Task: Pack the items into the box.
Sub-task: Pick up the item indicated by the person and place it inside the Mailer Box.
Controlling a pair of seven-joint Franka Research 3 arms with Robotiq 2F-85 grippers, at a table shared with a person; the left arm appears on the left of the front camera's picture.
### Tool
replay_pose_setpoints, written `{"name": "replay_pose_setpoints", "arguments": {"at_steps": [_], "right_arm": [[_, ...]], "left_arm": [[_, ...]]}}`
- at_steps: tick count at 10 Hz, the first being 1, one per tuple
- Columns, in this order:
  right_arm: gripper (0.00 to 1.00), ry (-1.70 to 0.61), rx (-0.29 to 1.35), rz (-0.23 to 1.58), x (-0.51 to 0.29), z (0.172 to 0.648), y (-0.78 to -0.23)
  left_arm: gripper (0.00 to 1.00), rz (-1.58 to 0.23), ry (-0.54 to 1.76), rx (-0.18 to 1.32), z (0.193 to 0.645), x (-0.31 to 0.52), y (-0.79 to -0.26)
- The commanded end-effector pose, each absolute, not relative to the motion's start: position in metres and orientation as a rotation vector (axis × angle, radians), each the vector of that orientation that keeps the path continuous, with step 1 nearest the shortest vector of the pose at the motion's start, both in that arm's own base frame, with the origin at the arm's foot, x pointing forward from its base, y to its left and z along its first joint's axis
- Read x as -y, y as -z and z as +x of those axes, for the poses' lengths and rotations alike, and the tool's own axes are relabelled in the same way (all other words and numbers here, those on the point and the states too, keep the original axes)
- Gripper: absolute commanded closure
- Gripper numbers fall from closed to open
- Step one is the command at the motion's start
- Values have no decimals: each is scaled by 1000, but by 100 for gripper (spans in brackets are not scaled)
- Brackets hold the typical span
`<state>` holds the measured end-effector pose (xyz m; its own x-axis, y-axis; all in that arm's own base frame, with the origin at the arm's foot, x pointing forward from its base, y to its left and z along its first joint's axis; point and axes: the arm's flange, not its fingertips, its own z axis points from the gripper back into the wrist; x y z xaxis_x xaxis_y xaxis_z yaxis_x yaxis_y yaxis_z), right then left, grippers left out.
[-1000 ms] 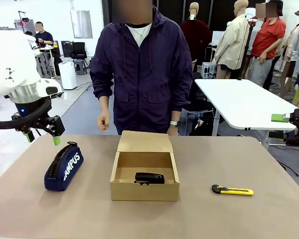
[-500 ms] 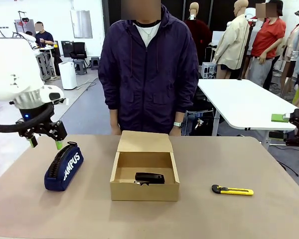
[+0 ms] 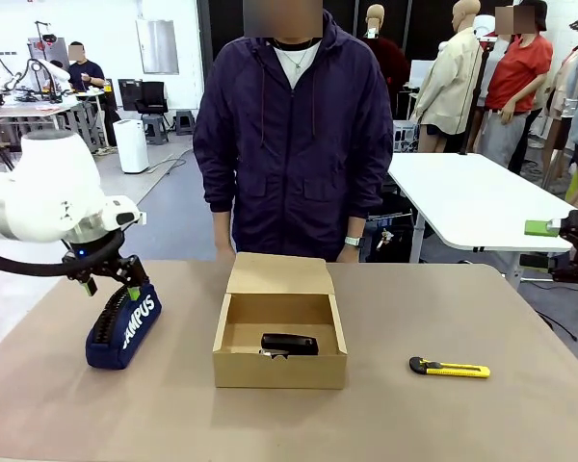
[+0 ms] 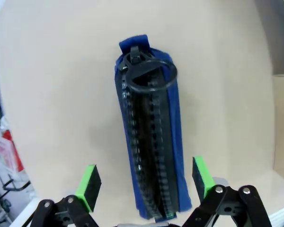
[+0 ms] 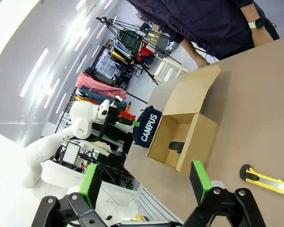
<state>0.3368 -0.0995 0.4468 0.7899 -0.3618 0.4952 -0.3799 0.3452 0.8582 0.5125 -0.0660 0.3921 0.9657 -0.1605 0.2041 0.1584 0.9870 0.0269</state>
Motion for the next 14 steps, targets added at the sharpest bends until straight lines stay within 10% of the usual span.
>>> {"name": "replay_pose_setpoints", "arguments": {"at_steps": [1,6,8,14], "right_arm": [[0,11,714,1275,98,339,-452],[0,11,714,1275,98,339,-452],[0,11,714,1275,98,339,-452],[0,11,714,1275,98,339,-452]], "left_arm": [[0,22,171,217,519,65,-369],[0,27,186,124,524,70,-332],[100,19,199,103,524,69,-331],[100,36,185,127,519,68,-344]]}}
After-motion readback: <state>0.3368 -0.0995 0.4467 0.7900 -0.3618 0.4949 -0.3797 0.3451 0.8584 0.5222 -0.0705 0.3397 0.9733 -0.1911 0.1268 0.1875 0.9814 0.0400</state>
